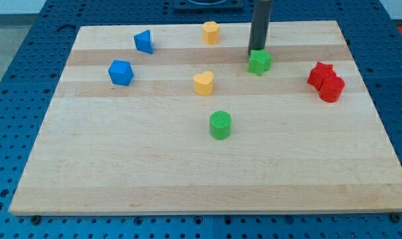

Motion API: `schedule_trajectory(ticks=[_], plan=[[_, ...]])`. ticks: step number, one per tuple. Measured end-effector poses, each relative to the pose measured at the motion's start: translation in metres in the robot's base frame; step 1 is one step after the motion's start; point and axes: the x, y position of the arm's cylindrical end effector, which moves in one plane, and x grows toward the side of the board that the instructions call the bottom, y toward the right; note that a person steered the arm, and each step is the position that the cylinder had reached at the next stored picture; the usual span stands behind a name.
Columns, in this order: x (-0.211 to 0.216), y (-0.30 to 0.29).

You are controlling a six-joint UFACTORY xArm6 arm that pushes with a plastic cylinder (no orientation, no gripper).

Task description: Point your arm at the yellow heart

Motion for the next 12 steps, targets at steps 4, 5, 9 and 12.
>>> schedule_trajectory(ticks=[4,5,9,12], plan=[[0.005,-0.019],[0.009,-0.031],[0.031,-0.072],[0.075,-0.088]])
